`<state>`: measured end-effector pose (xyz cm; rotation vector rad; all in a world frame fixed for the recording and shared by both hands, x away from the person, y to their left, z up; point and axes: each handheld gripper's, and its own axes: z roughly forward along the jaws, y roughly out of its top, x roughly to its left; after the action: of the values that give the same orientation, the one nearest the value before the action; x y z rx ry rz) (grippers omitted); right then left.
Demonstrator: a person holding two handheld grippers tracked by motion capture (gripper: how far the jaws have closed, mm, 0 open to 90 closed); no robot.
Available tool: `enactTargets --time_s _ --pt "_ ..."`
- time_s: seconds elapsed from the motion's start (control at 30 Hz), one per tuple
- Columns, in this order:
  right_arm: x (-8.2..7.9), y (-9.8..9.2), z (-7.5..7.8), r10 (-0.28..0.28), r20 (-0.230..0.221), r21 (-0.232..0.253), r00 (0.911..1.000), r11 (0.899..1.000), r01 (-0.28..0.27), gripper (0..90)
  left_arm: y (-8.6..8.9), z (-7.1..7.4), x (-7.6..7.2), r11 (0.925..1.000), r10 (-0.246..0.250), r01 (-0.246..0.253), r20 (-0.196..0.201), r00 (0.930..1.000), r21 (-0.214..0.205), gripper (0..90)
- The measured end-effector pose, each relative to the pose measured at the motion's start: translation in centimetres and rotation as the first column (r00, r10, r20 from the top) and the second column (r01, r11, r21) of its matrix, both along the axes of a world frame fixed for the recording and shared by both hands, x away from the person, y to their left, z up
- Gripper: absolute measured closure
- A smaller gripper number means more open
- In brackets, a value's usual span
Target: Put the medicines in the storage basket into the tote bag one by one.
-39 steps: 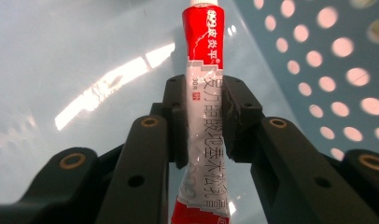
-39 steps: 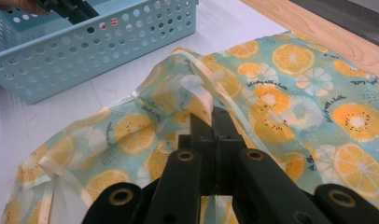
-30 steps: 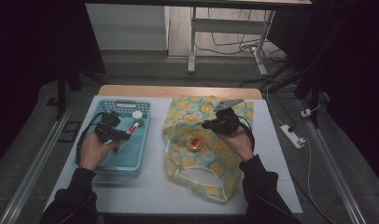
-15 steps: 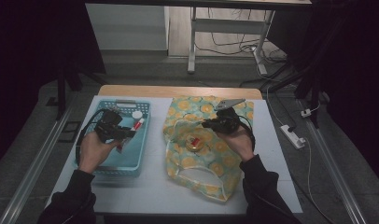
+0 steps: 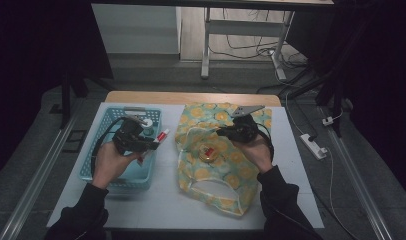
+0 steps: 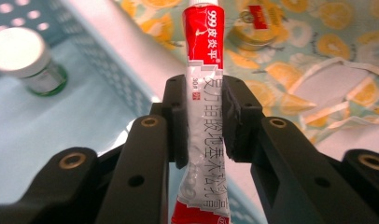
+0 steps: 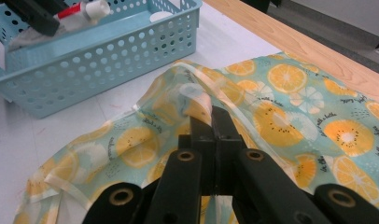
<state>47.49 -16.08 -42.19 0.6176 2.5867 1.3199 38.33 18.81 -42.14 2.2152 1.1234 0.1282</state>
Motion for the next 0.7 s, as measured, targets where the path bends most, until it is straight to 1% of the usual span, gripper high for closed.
enactTargets --time_s 0.17,0.27,0.33,0.7 --pt "-0.1 0.0 0.1 0.001 0.004 0.002 1.0000 1.000 -0.001 90.0 -1.4 0.0 0.0 0.9993 -0.038 0.038 -0.001 0.9993 -0.004 72.8" --pt "-0.1 0.0 0.1 0.001 0.006 0.004 1.0000 1.000 -0.001 90.0 -2.3 -0.1 0.2 0.9979 -0.064 0.064 -0.008 0.9979 -0.014 72.7" --pt "-0.1 0.0 0.1 0.000 0.006 0.004 1.0000 1.000 0.000 90.0 -3.0 -0.2 0.3 0.9968 -0.079 0.079 -0.010 0.9968 -0.012 72.7" --pt "-0.1 0.0 0.2 0.000 0.006 0.004 1.0000 1.000 0.000 90.0 -6.2 -0.6 0.8 0.9902 -0.139 0.139 -0.011 0.9902 -0.019 72.9"
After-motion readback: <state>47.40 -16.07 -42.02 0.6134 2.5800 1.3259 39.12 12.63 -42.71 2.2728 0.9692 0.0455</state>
